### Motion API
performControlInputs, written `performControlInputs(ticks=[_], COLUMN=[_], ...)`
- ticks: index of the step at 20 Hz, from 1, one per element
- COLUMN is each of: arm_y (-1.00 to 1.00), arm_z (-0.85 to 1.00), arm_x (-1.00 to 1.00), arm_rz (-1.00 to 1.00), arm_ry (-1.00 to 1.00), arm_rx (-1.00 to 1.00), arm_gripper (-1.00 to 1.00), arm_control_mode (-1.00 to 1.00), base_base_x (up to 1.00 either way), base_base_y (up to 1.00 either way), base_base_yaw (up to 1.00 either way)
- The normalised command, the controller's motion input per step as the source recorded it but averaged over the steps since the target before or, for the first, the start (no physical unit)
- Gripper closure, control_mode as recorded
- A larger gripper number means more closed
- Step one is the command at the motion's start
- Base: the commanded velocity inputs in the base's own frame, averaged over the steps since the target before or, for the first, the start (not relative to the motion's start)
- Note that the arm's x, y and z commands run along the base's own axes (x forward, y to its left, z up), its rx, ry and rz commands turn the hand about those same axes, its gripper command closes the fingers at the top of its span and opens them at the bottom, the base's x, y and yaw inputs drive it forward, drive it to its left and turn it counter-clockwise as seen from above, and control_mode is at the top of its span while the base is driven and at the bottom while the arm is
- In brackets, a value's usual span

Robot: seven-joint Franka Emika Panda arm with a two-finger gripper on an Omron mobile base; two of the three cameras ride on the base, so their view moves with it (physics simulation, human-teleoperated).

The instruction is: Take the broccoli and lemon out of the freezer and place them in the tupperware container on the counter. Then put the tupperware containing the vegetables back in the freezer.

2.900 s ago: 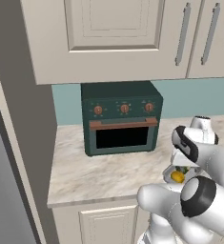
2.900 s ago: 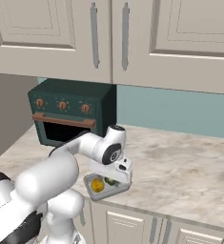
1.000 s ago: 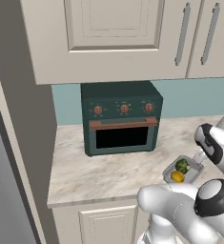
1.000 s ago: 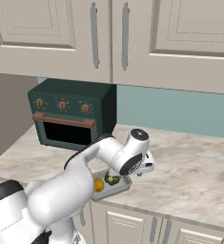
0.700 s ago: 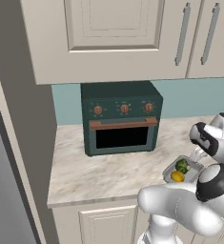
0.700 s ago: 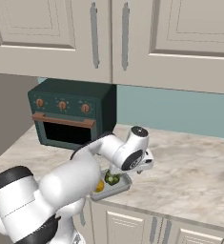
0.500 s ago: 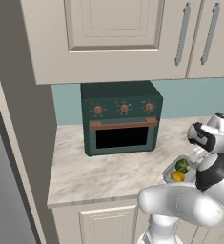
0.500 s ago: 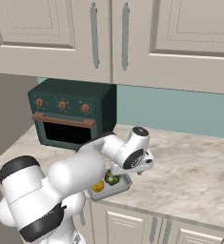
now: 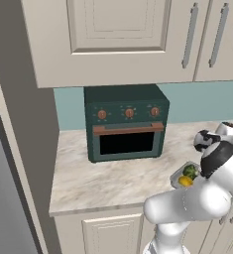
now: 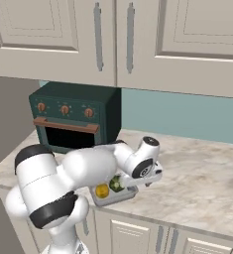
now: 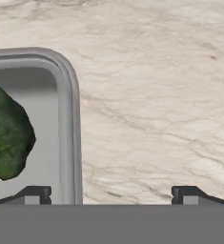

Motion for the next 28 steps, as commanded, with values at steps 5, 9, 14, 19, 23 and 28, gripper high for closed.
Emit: performControlInputs(ticks=[5, 9, 14, 19, 23, 28], arm_y=[-0.01, 0.00, 0.01, 0.09, 0.12, 0.09], arm_z=[-0.22, -0.19, -0.08, 0.00, 0.00, 0.09], arm_x=[0.00, 0.00, -0.19, -0.43, -0.54, -0.34], arm_rz=[0.07, 0.07, 0.01, -0.06, -0.22, -0.32], arm_ry=[0.00, 0.00, 0.00, 0.00, 0.00, 0.02], arm_rx=[0.01, 0.01, 0.02, 0.07, 0.15, 0.22], arm_gripper=[-1.00, -1.00, 1.00, 1.00, 1.00, 1.00], arm_control_mode=[-1.00, -1.00, -1.00, -1.00, -1.00, -1.00], base_base_x=[0.00, 0.00, 0.00, 0.00, 0.00, 0.00], base_base_y=[0.00, 0.00, 0.00, 0.00, 0.00, 0.00], base_base_yaw=[0.00, 0.00, 0.00, 0.00, 0.00, 0.00])
